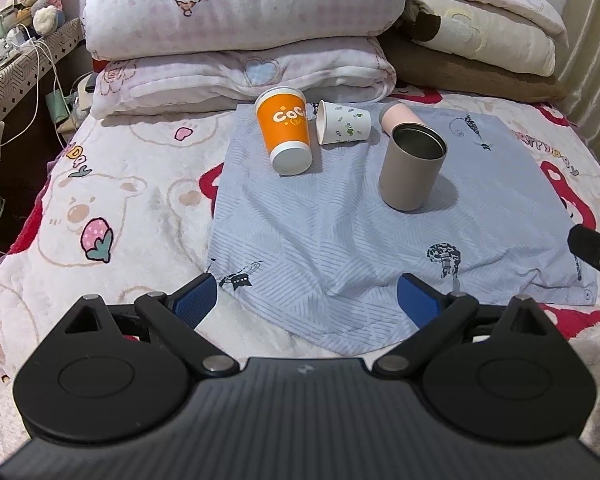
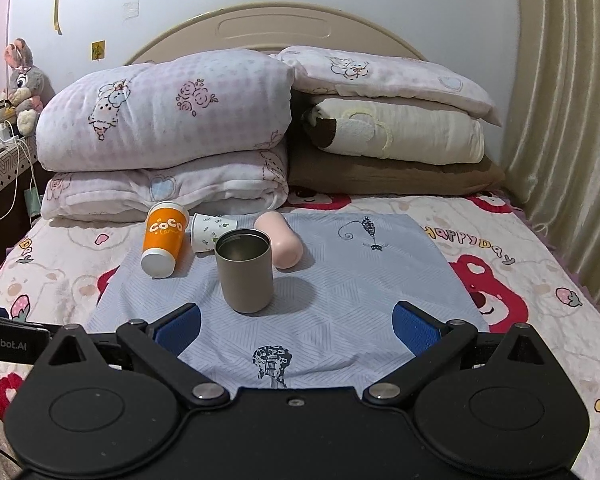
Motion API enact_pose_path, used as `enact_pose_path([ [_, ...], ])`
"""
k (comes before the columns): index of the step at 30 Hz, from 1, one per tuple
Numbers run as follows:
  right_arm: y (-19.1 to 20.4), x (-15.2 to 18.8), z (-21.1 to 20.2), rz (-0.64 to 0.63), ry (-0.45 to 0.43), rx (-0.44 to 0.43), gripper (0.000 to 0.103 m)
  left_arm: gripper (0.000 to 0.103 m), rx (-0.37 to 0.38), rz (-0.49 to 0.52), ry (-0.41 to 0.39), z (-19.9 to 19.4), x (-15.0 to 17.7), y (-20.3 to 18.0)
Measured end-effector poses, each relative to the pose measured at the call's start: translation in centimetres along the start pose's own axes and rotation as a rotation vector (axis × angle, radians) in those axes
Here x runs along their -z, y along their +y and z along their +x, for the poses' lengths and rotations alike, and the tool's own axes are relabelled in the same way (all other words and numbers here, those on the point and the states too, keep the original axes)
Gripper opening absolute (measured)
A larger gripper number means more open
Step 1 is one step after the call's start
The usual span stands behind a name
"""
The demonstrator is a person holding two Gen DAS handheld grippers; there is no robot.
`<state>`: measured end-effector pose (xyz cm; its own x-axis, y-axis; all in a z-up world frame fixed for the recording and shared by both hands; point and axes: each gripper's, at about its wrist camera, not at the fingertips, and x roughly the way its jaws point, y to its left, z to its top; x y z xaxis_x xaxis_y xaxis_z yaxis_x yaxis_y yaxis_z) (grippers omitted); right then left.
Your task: Flip cup upright
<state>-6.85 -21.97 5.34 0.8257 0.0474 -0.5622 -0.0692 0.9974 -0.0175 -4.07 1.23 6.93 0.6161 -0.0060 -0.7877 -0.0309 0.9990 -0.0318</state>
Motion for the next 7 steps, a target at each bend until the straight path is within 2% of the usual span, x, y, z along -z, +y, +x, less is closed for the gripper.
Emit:
enact_pose_path([
  [7,-0.16,-0.02,-0.01,-0.002,0.006,0.01,0.103,0.099,-0.001,0.001,0.003,0.01,-0.03,0.1],
])
